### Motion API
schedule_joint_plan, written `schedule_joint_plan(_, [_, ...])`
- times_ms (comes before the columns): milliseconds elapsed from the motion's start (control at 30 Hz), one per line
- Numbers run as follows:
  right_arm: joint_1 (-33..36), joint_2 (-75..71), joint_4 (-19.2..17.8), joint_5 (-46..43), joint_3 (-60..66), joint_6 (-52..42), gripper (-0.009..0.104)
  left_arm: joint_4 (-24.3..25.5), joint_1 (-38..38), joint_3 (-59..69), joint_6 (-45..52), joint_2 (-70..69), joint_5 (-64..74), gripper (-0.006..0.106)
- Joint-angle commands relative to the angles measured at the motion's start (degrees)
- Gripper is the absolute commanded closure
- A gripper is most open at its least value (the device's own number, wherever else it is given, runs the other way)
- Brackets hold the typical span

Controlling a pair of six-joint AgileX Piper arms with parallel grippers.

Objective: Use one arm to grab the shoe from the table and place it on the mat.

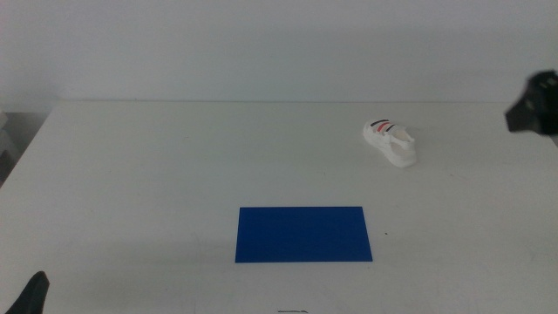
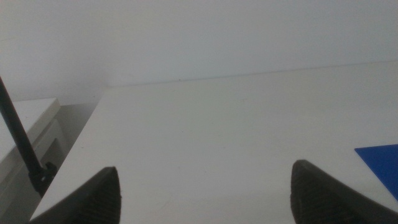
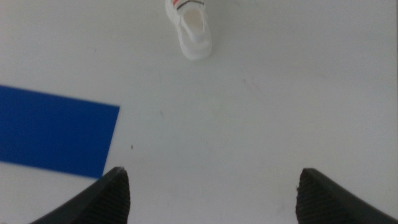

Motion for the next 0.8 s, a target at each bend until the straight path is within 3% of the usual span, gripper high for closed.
schedule_joint_plan(0, [0.2,3.6,-1.3,-2.2,-5.9,-0.5,0.027,-0.5,-0.2,-0.2,-0.8,-1.1,-4.8,0.007])
schedule_joint_plan(300, [0.2,23.9,2.0,4.6,-26.6,-7.8,0.024,-0.5,-0.2,-0.2,-0.8,-1.1,-4.8,0.007])
schedule_joint_plan(467, [-0.8,35.2,3.8,13.2,-39.3,-14.2,0.019,-0.5,-0.2,-0.2,-0.8,-1.1,-4.8,0.007])
schedule_joint_plan(667, [-3.0,46.6,4.3,13.1,-49.8,-16.1,0.017,-0.5,-0.2,-0.2,-0.8,-1.1,-4.8,0.007])
schedule_joint_plan(767, [-4.4,50.9,6.5,11.8,-52.4,-17.7,0.017,-0.5,-0.2,-0.2,-0.8,-1.1,-4.8,0.007])
